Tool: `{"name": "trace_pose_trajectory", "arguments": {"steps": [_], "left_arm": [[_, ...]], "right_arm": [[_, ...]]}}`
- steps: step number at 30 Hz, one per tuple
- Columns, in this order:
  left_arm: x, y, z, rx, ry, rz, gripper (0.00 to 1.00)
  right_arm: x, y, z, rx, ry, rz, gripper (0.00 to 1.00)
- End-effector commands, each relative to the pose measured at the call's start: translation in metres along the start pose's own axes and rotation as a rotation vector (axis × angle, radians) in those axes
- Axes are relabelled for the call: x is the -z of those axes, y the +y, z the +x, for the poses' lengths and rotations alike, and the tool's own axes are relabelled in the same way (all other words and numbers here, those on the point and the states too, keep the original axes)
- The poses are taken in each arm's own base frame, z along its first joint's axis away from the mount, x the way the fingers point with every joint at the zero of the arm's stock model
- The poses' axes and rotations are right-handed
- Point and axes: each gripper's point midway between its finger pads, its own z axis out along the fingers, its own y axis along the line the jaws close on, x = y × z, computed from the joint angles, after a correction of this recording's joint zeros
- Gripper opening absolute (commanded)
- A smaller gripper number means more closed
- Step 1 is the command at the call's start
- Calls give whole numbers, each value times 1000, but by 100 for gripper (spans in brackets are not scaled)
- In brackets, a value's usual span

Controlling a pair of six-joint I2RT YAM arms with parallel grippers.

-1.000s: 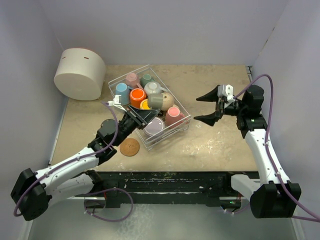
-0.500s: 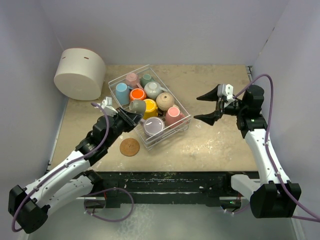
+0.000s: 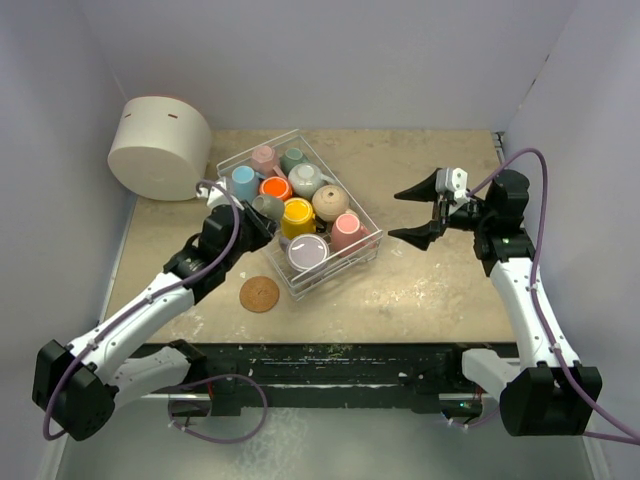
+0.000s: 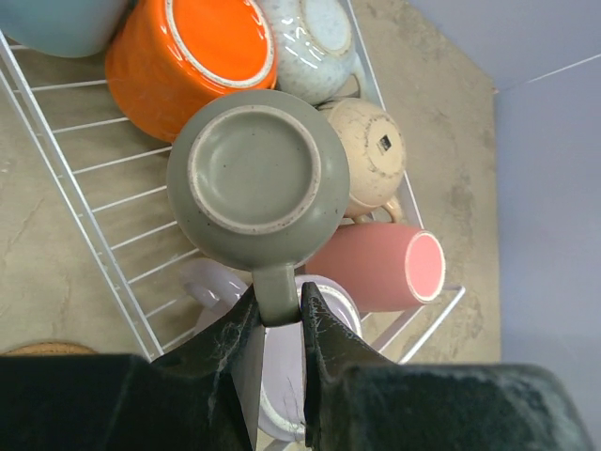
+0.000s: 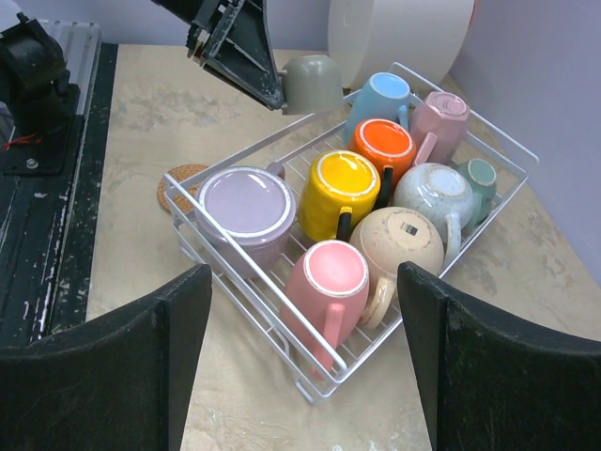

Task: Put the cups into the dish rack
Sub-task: Turn the cup upside down in the dish rack.

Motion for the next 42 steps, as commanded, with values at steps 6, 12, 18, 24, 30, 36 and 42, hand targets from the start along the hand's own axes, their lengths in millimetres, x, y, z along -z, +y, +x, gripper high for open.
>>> {"name": "trace_pose_trajectory", "arguments": {"steps": [6,12,18,24,30,36,42], "left_arm": [[-10,-3,-29,-73,-78,-69,0],[-24,9,-24,-121,-65,-128,0],[-38,20,-21,-175,-48,-197,0],[-48,33,-16,-219,-31,-259,0],[-58,42,-8,-258,-6,-290,0],[-68,48,-2,-302,20,-312,0],[-78,57,7,-339,57,-341,0]], "right_arm": [[2,-7,-11,50,-9,19,81],[2,-7,-11,51,-8,21,81],[2,-8,-11,50,-8,22,82],[2,-8,-11,50,-8,23,82],[2,-8,-10,49,-8,23,82],[2,-8,-10,49,-7,25,82],[2,-8,-10,48,-7,24,82]]}}
